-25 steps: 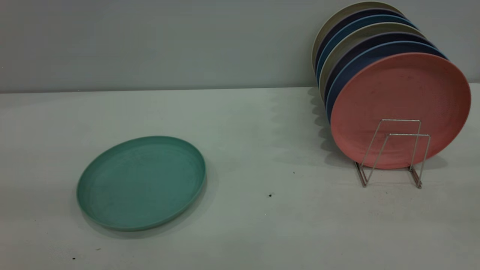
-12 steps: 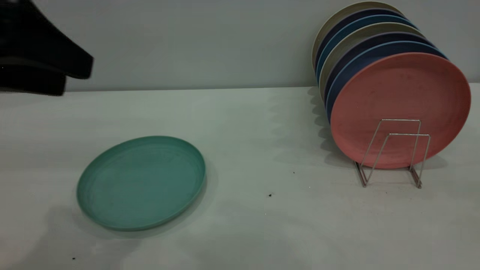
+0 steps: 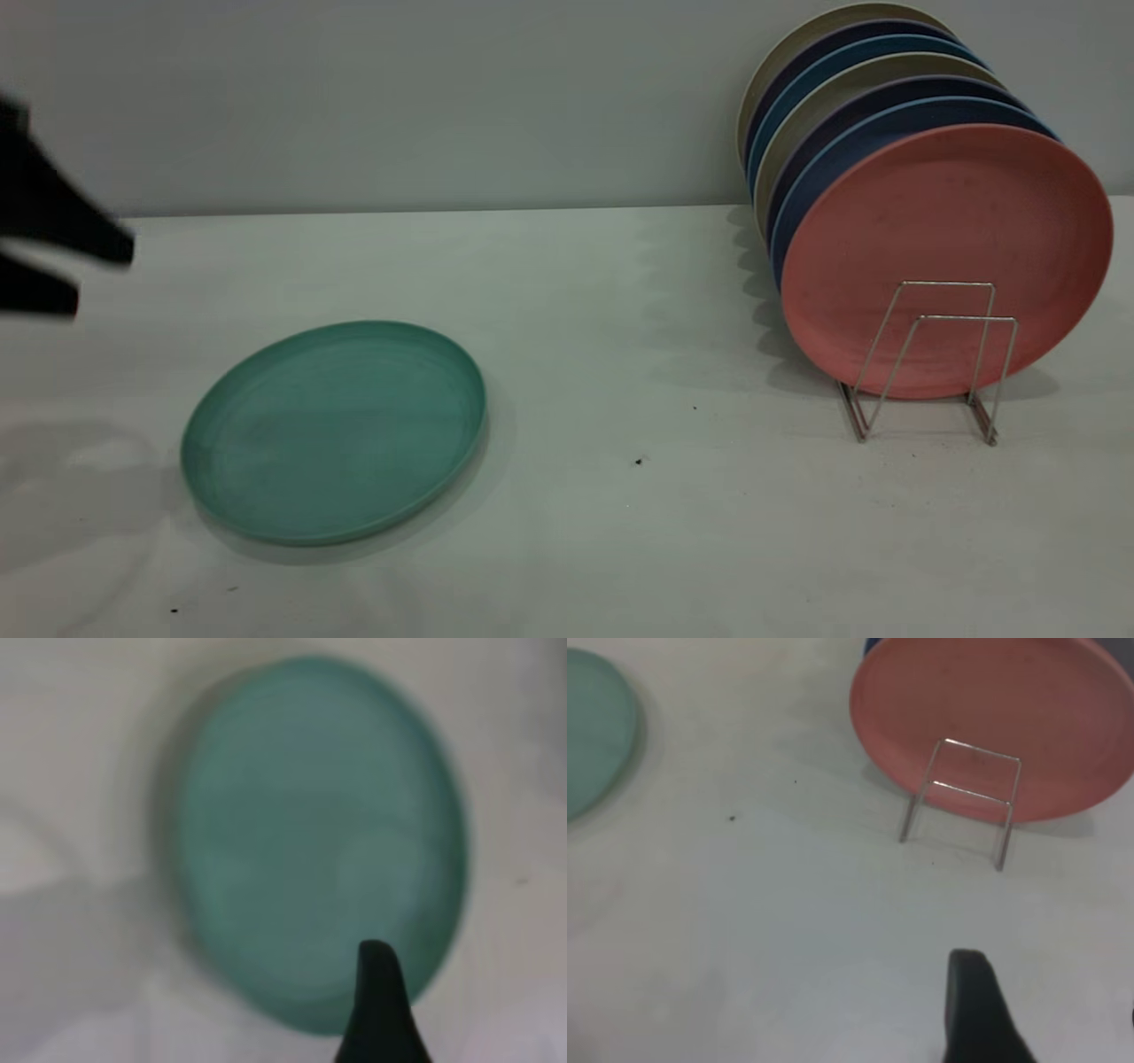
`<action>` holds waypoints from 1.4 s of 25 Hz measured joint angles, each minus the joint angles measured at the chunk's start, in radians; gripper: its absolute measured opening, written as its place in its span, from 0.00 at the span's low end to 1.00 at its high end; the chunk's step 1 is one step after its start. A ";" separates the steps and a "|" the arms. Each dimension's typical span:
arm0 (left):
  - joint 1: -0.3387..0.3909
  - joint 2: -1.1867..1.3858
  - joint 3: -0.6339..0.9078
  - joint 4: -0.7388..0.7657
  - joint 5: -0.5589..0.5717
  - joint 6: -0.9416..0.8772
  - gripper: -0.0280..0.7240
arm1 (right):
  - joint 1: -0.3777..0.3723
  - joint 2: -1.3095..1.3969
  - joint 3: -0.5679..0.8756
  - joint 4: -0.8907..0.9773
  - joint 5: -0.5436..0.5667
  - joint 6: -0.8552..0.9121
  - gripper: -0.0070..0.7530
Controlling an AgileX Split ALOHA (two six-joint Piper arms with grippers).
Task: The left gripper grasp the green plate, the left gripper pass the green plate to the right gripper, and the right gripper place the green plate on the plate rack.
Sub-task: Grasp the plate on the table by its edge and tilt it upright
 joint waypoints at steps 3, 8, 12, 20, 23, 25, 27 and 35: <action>0.002 0.104 0.000 -0.020 -0.003 0.044 0.76 | 0.000 0.002 0.000 0.008 -0.017 -0.001 0.58; 0.002 0.255 -0.001 -0.126 -0.044 0.129 0.76 | 0.000 0.002 0.000 0.011 -0.036 -0.004 0.58; 0.000 0.346 -0.002 -0.220 -0.052 0.221 0.75 | 0.000 0.002 0.000 0.012 -0.037 -0.004 0.58; -0.006 0.459 -0.013 -0.412 -0.041 0.368 0.73 | 0.000 0.002 0.000 0.016 -0.070 -0.004 0.58; -0.007 0.487 -0.018 -0.477 -0.017 0.416 0.65 | 0.000 0.002 0.000 0.019 -0.080 -0.004 0.58; -0.010 0.502 -0.021 -0.506 -0.001 0.444 0.58 | 0.000 0.002 0.000 0.019 -0.083 -0.004 0.58; -0.011 0.513 -0.021 -0.524 0.007 0.457 0.50 | 0.000 0.002 0.000 0.019 -0.083 -0.004 0.58; -0.011 0.521 -0.021 -0.537 -0.010 0.475 0.08 | 0.000 0.008 0.000 0.035 -0.083 -0.004 0.56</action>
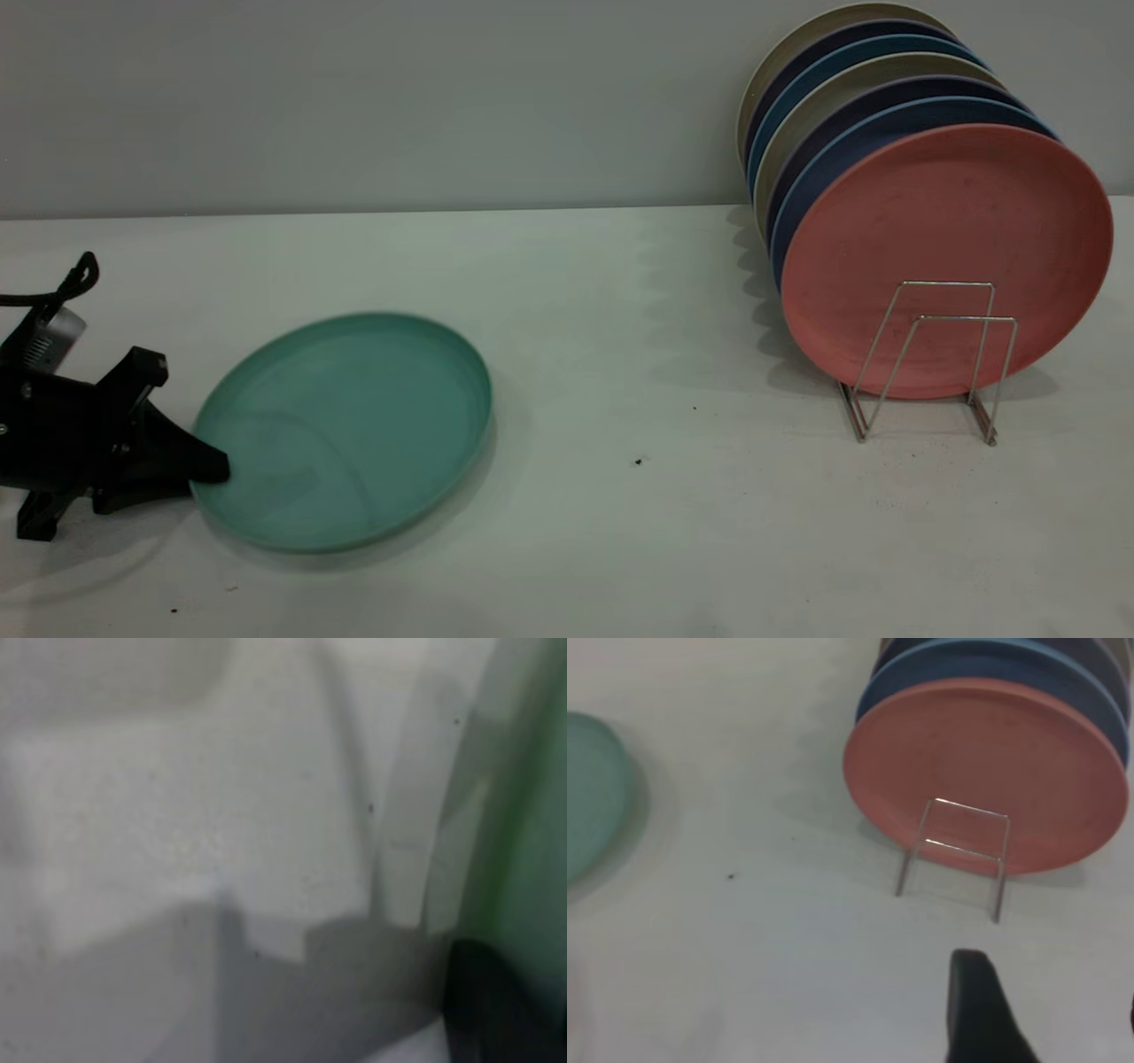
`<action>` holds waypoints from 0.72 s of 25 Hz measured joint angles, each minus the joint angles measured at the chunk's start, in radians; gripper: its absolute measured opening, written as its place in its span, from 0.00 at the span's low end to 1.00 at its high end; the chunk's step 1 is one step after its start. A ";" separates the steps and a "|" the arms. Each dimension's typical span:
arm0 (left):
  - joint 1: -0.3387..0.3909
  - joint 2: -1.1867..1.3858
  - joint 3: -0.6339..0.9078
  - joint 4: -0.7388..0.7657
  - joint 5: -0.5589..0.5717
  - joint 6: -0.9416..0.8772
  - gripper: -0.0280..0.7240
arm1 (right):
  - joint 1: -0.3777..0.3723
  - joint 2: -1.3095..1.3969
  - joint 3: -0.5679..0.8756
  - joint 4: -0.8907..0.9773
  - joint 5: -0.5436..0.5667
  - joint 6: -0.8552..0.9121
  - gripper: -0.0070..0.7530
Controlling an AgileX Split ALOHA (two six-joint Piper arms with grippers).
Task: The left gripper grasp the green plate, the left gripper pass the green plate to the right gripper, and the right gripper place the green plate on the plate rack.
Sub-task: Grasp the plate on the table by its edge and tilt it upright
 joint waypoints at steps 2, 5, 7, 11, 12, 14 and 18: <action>0.000 -0.003 0.000 0.002 -0.004 0.005 0.06 | 0.000 0.018 0.000 0.018 -0.002 0.000 0.54; -0.002 -0.022 0.000 0.014 -0.024 0.012 0.06 | 0.000 0.084 0.000 0.054 -0.007 -0.007 0.52; -0.003 -0.060 0.001 0.018 -0.031 0.031 0.06 | 0.000 0.146 0.000 0.094 -0.015 -0.034 0.52; -0.019 -0.172 0.001 0.038 -0.032 0.075 0.06 | 0.000 0.292 0.000 0.265 -0.062 -0.186 0.52; -0.029 -0.201 0.001 0.054 -0.032 0.074 0.06 | 0.000 0.324 0.000 0.332 -0.071 -0.235 0.52; -0.060 -0.249 0.001 0.100 -0.032 0.062 0.06 | 0.000 0.404 -0.001 0.477 -0.084 -0.372 0.52; -0.133 -0.285 0.002 0.171 -0.021 0.025 0.06 | 0.000 0.548 -0.001 0.877 -0.059 -0.724 0.52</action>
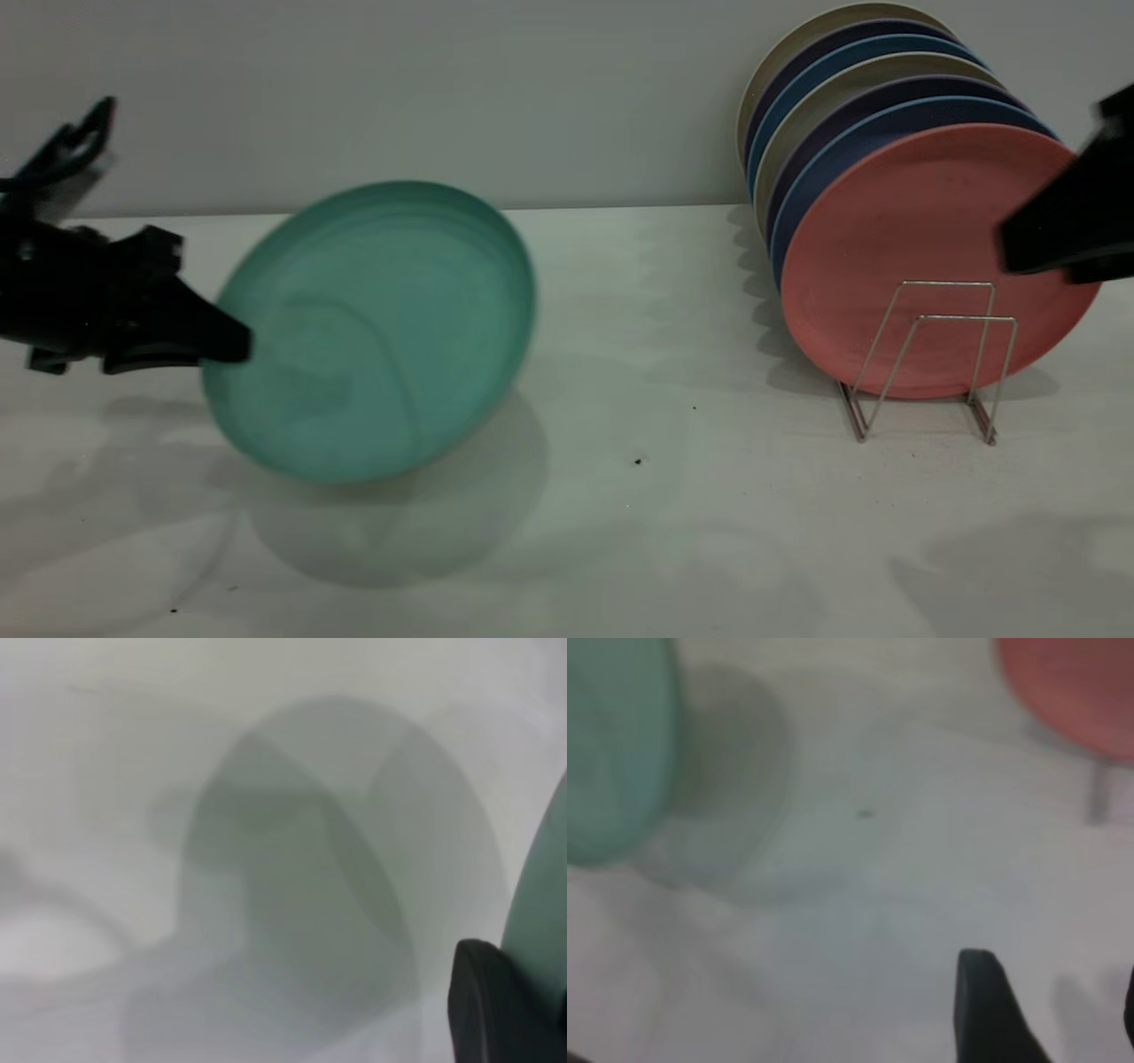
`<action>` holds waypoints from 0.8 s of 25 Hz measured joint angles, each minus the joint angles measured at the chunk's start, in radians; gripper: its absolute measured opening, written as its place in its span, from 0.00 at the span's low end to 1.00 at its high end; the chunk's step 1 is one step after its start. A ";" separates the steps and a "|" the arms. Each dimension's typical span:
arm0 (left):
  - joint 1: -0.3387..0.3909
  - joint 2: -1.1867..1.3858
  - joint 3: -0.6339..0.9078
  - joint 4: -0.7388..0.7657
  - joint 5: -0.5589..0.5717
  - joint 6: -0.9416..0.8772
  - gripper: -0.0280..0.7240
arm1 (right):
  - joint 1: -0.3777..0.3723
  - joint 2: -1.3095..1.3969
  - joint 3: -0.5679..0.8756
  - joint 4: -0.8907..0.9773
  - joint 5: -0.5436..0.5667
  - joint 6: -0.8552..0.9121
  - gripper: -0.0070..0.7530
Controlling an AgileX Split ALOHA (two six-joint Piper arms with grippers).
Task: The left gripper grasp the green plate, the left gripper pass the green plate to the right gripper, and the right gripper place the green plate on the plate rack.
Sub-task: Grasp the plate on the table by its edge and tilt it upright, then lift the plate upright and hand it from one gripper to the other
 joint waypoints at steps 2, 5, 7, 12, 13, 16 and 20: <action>-0.032 -0.001 0.001 0.010 0.005 -0.011 0.06 | 0.000 0.063 0.000 0.175 0.050 -0.188 0.52; -0.066 -0.001 0.001 0.012 0.009 -0.018 0.06 | 0.000 0.156 -0.003 0.439 0.157 -0.432 0.52; -0.085 -0.001 0.001 0.012 0.016 -0.027 0.06 | 0.000 0.209 -0.016 0.514 0.208 -0.522 0.52; -0.154 -0.001 0.001 -0.005 0.019 -0.037 0.06 | 0.000 0.328 -0.032 0.551 0.286 -0.567 0.52; -0.172 -0.001 0.001 -0.017 0.019 -0.038 0.06 | 0.000 0.347 -0.037 0.551 0.304 -0.572 0.52; -0.222 -0.001 0.001 -0.064 0.019 -0.031 0.06 | 0.000 0.389 -0.051 0.553 0.345 -0.579 0.52; -0.273 -0.001 0.001 -0.136 0.019 -0.018 0.06 | 0.000 0.419 -0.060 0.554 0.370 -0.584 0.52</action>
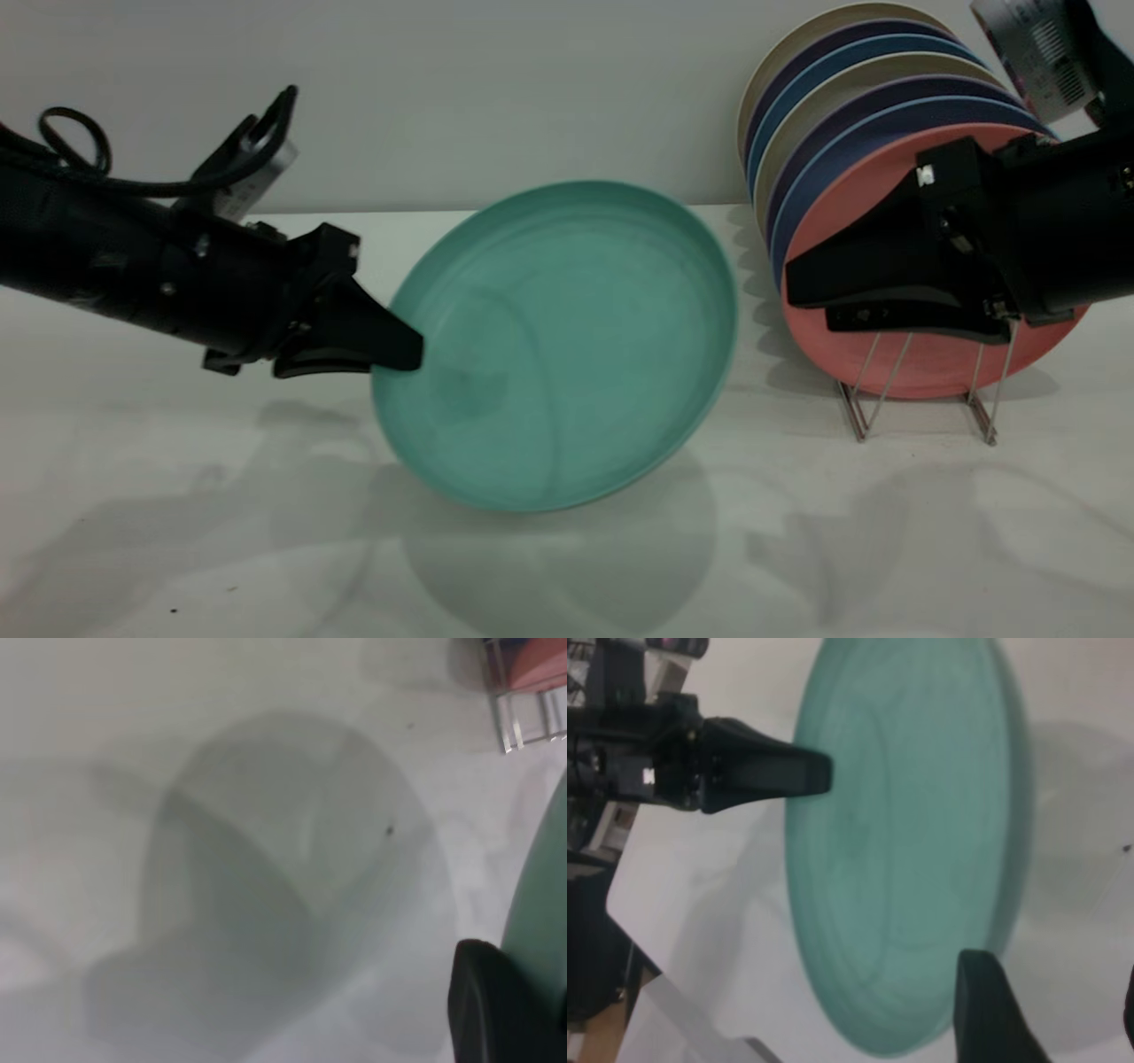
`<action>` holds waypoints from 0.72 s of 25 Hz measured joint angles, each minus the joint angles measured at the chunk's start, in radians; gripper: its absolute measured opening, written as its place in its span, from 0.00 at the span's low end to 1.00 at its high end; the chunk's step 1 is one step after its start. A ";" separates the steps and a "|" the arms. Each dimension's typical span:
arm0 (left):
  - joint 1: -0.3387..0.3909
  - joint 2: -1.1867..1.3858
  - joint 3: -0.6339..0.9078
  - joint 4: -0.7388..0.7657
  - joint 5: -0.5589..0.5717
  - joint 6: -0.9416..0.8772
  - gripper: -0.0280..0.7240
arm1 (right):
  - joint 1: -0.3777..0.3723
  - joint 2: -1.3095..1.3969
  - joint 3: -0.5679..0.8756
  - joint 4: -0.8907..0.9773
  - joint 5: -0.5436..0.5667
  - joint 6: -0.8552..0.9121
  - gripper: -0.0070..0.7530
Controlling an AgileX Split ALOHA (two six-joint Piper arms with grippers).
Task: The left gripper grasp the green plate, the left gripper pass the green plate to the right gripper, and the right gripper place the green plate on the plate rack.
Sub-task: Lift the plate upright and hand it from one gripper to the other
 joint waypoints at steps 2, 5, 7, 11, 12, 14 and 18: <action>-0.020 0.000 0.000 -0.025 -0.001 0.006 0.06 | 0.000 0.004 0.000 0.000 0.006 0.000 0.52; -0.050 0.000 0.000 -0.049 0.000 0.010 0.06 | 0.000 0.005 0.000 0.000 0.011 0.000 0.52; -0.073 0.000 0.000 -0.070 0.007 0.016 0.06 | 0.000 0.005 0.000 0.000 0.012 0.000 0.52; -0.121 0.000 0.000 -0.105 0.052 0.025 0.06 | 0.000 0.009 0.000 0.000 0.013 0.000 0.52; -0.132 0.000 0.000 -0.106 0.066 0.027 0.06 | 0.000 0.012 0.000 0.000 0.013 0.000 0.52; -0.144 0.000 0.000 -0.106 0.089 0.027 0.06 | 0.000 0.020 -0.001 0.000 0.012 0.001 0.50; -0.136 0.000 -0.001 -0.106 0.106 0.028 0.06 | 0.000 0.024 -0.001 0.001 0.012 0.003 0.28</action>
